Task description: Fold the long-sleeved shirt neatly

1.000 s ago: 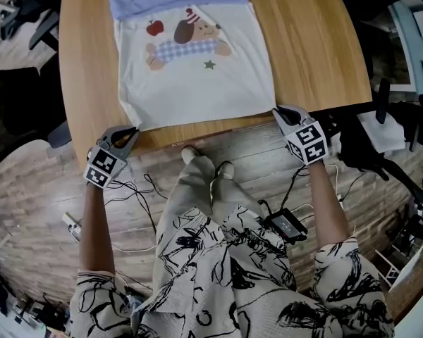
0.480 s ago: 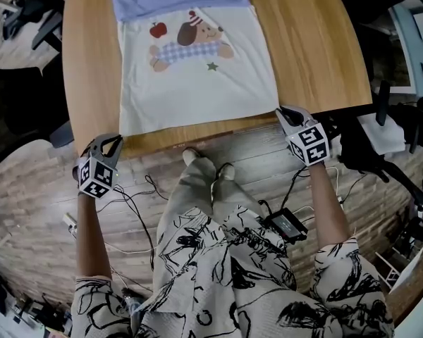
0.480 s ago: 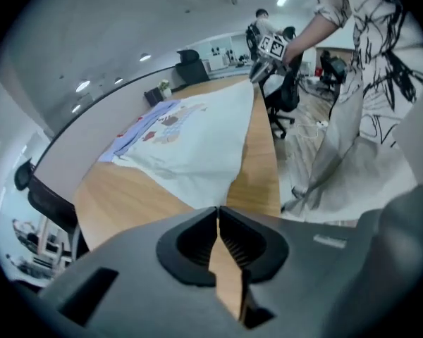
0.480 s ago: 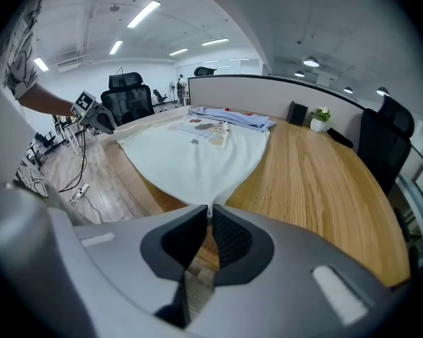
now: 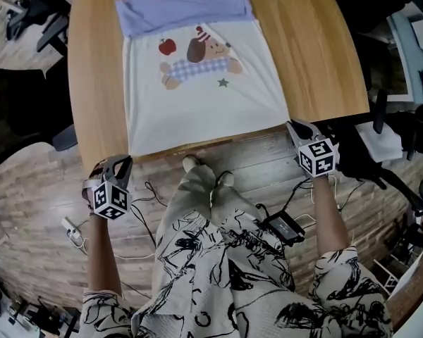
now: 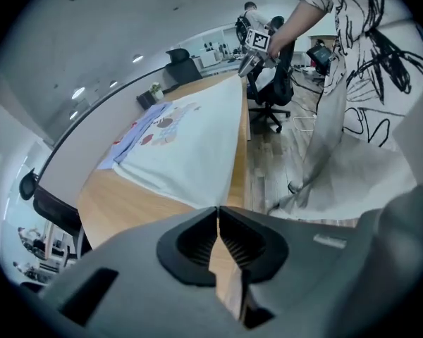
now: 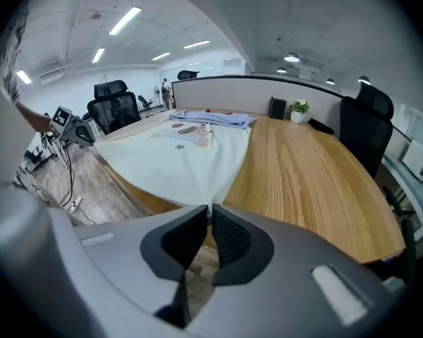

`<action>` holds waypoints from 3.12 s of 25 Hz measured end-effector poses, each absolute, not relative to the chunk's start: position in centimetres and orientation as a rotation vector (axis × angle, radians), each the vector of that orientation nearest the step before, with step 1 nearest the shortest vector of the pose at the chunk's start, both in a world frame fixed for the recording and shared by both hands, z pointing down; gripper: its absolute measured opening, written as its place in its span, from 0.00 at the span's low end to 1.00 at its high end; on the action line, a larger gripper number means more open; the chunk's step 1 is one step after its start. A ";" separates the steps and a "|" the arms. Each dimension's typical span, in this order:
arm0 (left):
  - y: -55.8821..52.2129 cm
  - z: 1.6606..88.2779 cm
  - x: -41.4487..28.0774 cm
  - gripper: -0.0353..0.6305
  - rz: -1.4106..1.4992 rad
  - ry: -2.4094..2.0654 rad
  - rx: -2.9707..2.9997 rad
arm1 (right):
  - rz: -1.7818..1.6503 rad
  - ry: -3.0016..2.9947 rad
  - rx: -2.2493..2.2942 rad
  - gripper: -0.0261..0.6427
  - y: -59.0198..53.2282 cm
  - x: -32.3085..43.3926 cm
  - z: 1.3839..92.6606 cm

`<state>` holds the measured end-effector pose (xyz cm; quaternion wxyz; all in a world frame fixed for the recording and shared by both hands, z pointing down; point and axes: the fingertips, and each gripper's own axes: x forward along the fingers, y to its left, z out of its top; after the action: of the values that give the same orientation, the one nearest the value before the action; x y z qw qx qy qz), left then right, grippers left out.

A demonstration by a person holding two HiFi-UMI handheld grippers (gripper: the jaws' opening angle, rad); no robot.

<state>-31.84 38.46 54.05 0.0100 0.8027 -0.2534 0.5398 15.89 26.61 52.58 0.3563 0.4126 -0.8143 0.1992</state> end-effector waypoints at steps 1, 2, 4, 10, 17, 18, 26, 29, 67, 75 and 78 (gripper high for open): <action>38.2 53.8 -31.8 0.07 1.668 -0.818 2.510 | 0.509 -2.102 1.070 0.09 26.4 15.8 52.4; 37.8 53.2 -31.9 0.07 1.652 -0.860 2.518 | 0.503 -2.104 1.080 0.09 26.2 15.6 52.0; 36.5 51.5 -32.3 0.07 1.604 -0.991 2.538 | 0.494 -2.117 1.112 0.09 25.7 15.2 51.1; 31.3 43.8 -34.0 0.07 1.329 -1.408 2.531 | 0.476 -2.217 1.249 0.09 22.8 14.4 44.9; 25.3 34.9 -35.3 0.07 1.172 -1.738 2.462 | 0.368 -2.401 1.379 0.08 17.5 13.6 35.7; 24.5 33.9 -35.2 0.07 1.158 -1.767 2.474 | 0.353 -2.415 1.387 0.08 16.7 13.4 34.8; 19.2 28.5 -36.0 0.07 1.166 -1.959 2.453 | 0.189 -2.474 1.403 0.08 10.3 11.8 28.7; 17.1 26.6 -36.3 0.07 1.131 -2.016 2.433 | 0.156 -2.499 1.392 0.08 7.6 11.5 26.5; -16.6 40.2 -43.2 0.07 1.535 -1.791 2.218 | 0.250 -2.328 1.234 0.07 -26.1 6.9 39.1; -22.5 47.8 -44.5 0.07 1.658 -1.572 2.228 | 0.306 -2.155 1.195 0.07 -30.9 6.1 46.9; -23.9 51.0 -44.7 0.08 1.723 -1.478 2.225 | 0.326 -2.098 1.158 0.07 -32.2 5.7 49.5</action>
<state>-44.69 -23.94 51.04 -0.0185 0.6999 -0.4650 0.5419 5.72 -32.23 49.53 0.3537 0.4480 -0.8114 0.1260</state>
